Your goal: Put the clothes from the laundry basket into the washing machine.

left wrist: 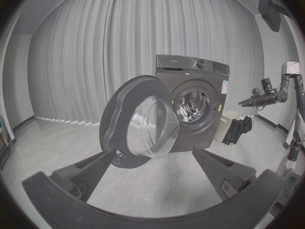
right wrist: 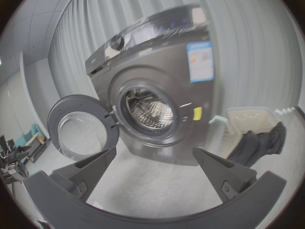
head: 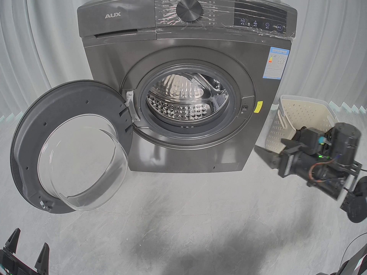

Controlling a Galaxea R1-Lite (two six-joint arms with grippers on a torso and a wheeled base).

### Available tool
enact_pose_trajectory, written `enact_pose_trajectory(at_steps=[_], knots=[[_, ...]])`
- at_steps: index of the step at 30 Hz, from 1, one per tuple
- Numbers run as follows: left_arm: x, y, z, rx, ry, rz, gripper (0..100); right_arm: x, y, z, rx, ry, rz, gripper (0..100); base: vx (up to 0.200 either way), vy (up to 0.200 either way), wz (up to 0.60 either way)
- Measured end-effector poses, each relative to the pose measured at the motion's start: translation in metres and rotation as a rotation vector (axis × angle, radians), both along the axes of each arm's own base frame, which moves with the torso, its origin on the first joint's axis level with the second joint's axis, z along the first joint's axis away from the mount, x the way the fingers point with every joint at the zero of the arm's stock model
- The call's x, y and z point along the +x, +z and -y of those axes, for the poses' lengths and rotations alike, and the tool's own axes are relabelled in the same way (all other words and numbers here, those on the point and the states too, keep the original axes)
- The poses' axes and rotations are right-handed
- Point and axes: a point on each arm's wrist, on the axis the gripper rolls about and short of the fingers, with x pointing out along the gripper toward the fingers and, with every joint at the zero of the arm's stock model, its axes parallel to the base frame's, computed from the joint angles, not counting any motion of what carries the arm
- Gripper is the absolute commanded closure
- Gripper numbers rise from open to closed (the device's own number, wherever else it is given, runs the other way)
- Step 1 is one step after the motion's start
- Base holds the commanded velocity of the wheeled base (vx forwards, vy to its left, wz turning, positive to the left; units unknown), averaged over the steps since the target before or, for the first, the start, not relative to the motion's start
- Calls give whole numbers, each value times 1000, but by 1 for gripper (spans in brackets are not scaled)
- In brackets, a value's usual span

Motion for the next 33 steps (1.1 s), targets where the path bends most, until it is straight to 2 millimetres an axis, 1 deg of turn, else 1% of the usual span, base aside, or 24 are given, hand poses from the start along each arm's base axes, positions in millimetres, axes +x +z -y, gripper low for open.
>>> enact_pose_trajectory(at_steps=[3, 6, 12, 18, 23, 29, 33], knots=[[0, 0, 0, 0, 0, 0, 0, -24, 8, 25, -1, -50, 43, 0, 0, 0, 0], [0, 0, 0, 0, 0, 0, 0, -52, 10, 50, -3, -105, 82, 0, 0, 0, 0], [0, 0, 0, -1, 0, 0, 0, -102, 3, 79, -10, -169, 150, 0, 0, 0, 0], [0, 0, 0, -1, 0, 0, 0, -147, -9, 96, -14, -206, 190, 0, 0, 0, 0], [0, 0, 0, -1, 0, 0, 0, -180, -26, 106, -45, -227, 154, 0, 0, 0, 0], [0, 0, 0, -1, 0, 0, 0, -215, -50, 115, -65, -255, 132, 0, 0, 0, 0], [0, 0, 0, -1, 0, 0, 0, -231, -64, 118, -62, -278, 143, 0, 0, 0, 0]])
